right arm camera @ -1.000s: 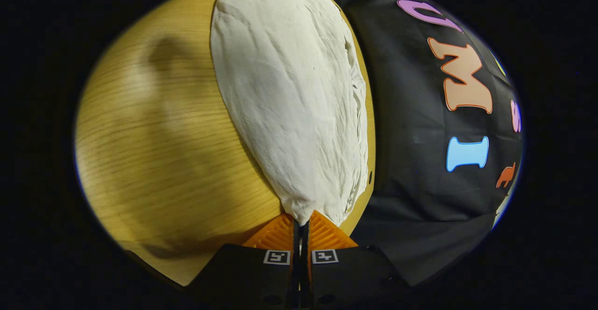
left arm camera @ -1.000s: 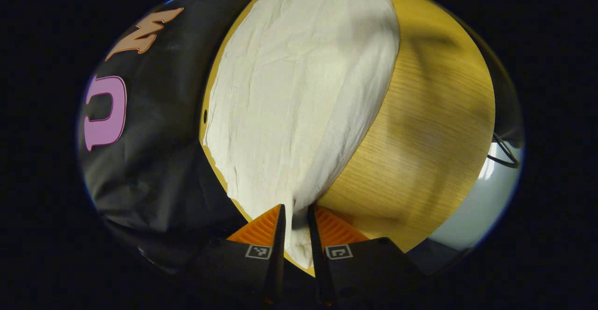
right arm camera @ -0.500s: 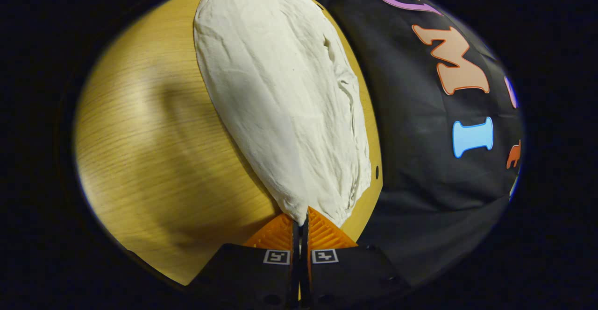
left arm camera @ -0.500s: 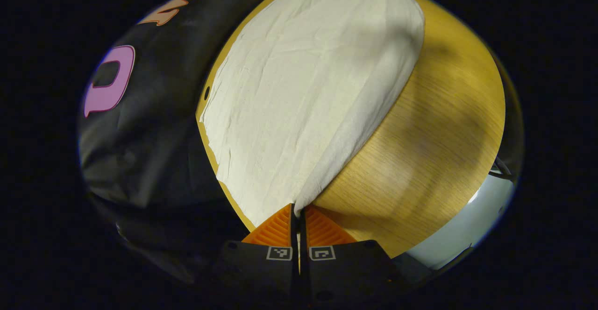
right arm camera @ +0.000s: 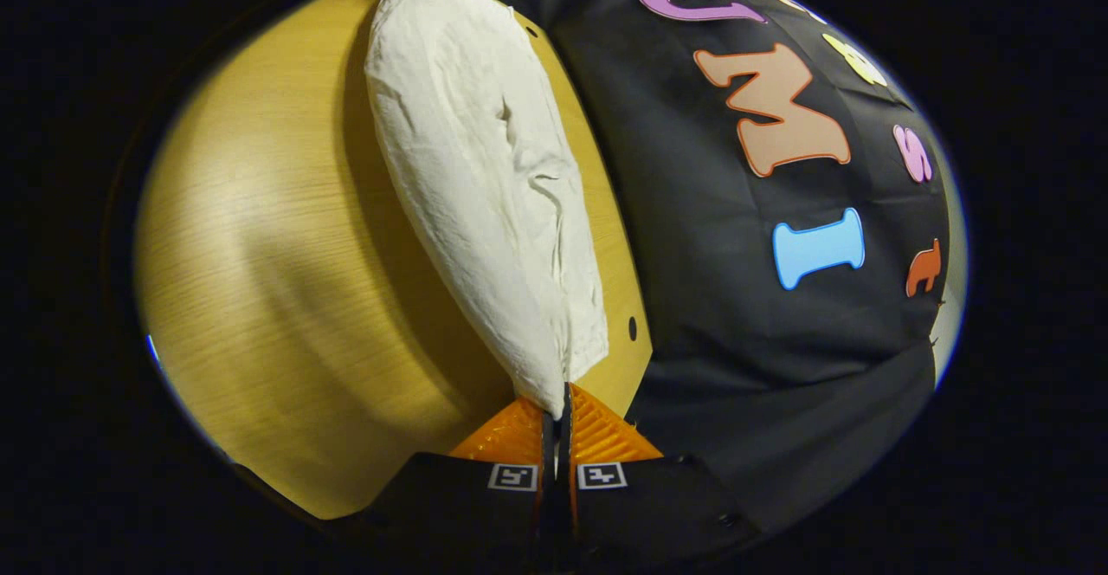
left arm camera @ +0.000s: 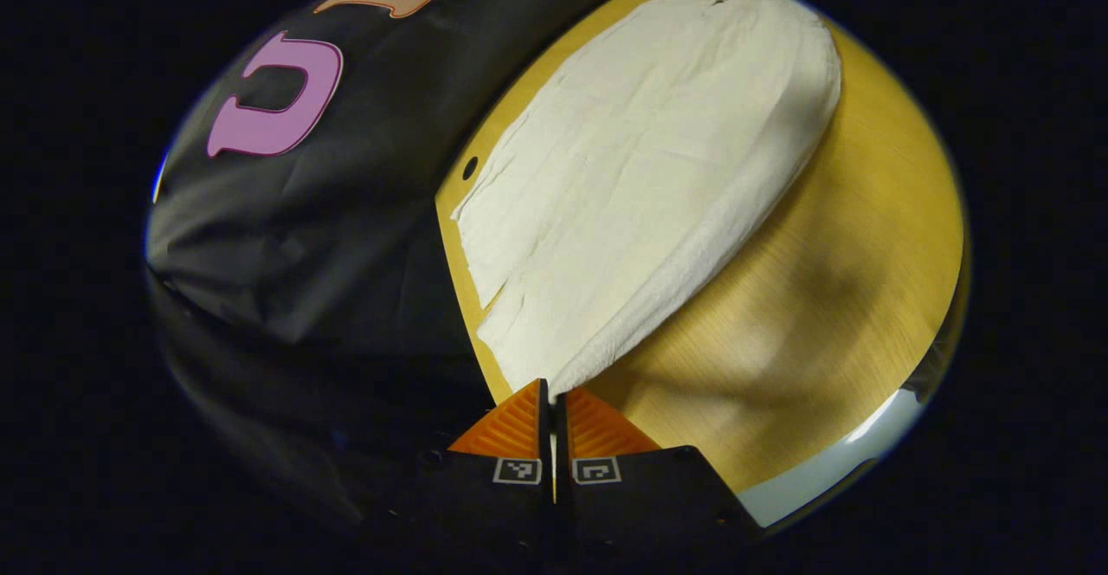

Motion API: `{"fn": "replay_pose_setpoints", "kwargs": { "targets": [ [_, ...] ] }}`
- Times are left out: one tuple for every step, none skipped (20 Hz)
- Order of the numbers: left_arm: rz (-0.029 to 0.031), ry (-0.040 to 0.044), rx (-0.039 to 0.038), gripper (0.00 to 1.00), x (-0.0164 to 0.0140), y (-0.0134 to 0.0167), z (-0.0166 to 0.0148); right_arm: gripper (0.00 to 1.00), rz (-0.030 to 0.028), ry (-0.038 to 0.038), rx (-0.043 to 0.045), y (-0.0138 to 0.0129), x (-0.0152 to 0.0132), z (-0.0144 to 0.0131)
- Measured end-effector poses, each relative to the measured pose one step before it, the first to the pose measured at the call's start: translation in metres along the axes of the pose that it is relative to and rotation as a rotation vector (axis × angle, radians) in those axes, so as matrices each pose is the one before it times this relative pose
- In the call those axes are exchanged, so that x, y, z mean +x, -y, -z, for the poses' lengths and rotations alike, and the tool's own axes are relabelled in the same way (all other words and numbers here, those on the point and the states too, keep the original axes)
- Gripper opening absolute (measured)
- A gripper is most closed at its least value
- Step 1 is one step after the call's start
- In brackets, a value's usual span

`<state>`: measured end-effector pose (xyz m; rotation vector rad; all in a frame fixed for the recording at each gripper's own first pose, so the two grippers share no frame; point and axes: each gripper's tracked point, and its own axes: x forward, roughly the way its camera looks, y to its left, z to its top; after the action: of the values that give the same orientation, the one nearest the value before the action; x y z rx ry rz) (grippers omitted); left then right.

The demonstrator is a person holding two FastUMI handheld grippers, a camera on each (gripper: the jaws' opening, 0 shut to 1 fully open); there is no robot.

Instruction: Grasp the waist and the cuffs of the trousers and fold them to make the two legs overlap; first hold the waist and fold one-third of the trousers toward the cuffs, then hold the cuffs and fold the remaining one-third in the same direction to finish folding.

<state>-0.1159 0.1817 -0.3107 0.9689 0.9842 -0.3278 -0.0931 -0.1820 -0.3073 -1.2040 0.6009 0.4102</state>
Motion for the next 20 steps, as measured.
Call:
{"fn": "replay_pose_setpoints", "kwargs": {
  "targets": [
    [-0.02172,0.00357,-0.00205,0.0,-0.00291,-0.00924,-0.00935,0.02,0.01311,0.0106,0.00529,0.00784,-0.00064,-0.00104],
    [-0.01969,0.00335,0.00099,0.0,-0.00121,-0.00857,-0.00524,0.03,0.01441,0.01199,0.0034,0.00847,0.00046,-0.0012],
    [-0.01664,0.00267,0.0004,0.0,-0.00088,-0.00744,-0.00766,0.03,0.01431,0.01154,0.00228,0.00868,0.00189,-0.00138],
    [-0.0176,0.00485,-0.0002,0.0,-0.00174,-0.00772,-0.00739,0.03,0.01175,0.00979,0.00436,0.00896,0.0039,-0.00023],
    [-0.01928,0.00597,-0.00464,0.0,-0.00061,-0.00744,-0.00884,0.03,0.01124,0.00848,0.00659,0.00775,0.00267,-0.00175],
    [-0.01883,0.00545,-0.00524,0.0,-0.00001,-0.0077,-0.00739,0.03,0.01019,0.00896,0.00932,0.00807,0.00467,-0.00151],
    [-0.01891,0.01579,-0.00379,0.0,0.00059,-0.00913,-0.01007,0.03,0.01174,0.00812,0.00865,0.00798,0.0044,-0.00298],
    [-0.01975,0.01692,-0.00776,0.01,0.00249,-0.00836,-0.00841,0.03,0.01157,0.00152,0.00981,0.00821,0.00209,-0.0021],
    [-0.01489,0.00588,-0.01207,0.0,0.00564,-0.00718,-0.00627,0.03,0.01432,-0.00342,0.01128,0.00873,0.00413,-0.00246],
    [-0.00868,0.00669,-0.01636,0.0,0.00577,-0.00547,-0.00408,0.03,0.01753,-0.00361,0.01316,0.00878,0.00361,-0.00297],
    [-0.00886,0.01255,-0.01656,0.0,0.00691,-0.00776,-0.0049,0.02,0.01949,-0.0019,0.01357,0.00746,0.00486,-0.00508],
    [-0.00818,0.01095,-0.01898,0.0,0.00702,-0.01066,-0.00396,0.02,0.01826,-0.00629,0.01127,0.00661,0.00496,-0.005],
    [-0.00614,0.00897,-0.02182,0.0,0.0068,-0.00717,-0.00491,0.03,0.01723,-0.00777,0.00869,0.00586,0.00457,-0.00515],
    [-0.00688,0.01048,-0.02029,0.0,0.00688,-0.00527,-0.00672,0.03,0.01384,-0.00445,0.00555,0.0053,0.00772,-0.00485],
    [-0.00559,0.0149,-0.02145,0.0,0.00833,-0.00746,-0.00741,0.03,0.01165,-0.00636,0.00298,0.0052,0.00587,-0.00604],
    [-0.00028,0.00762,-0.02121,0.0,0.00862,-0.00529,-0.00571,0.03,0.01125,-0.00798,0.00308,0.00361,0.00619,-0.00328],
    [-0.00181,0.01323,-0.01657,0.0,0.0098,-0.00529,-0.00824,0.02,0.00818,-0.00608,0.00847,0.00318,0.0066,-0.00437],
    [-0.00166,0.01072,-0.01197,0.0,0.00741,-0.00572,-0.00695,0.03,0.00654,-0.00824,0.00905,0.00065,0.00596,-0.00245],
    [0.0024,0.0079,-0.0109,0.0,0.00976,-0.00351,-0.00803,0.03,0.00517,-0.01023,0.00604,0.00037,0.00696,-0.00103],
    [0.00431,0.00772,-0.01002,0.0,0.01068,-0.00167,-0.00703,0.03,0.00523,-0.00803,0.00288,0.0016,0.00791,-0.00233]
  ]
}}
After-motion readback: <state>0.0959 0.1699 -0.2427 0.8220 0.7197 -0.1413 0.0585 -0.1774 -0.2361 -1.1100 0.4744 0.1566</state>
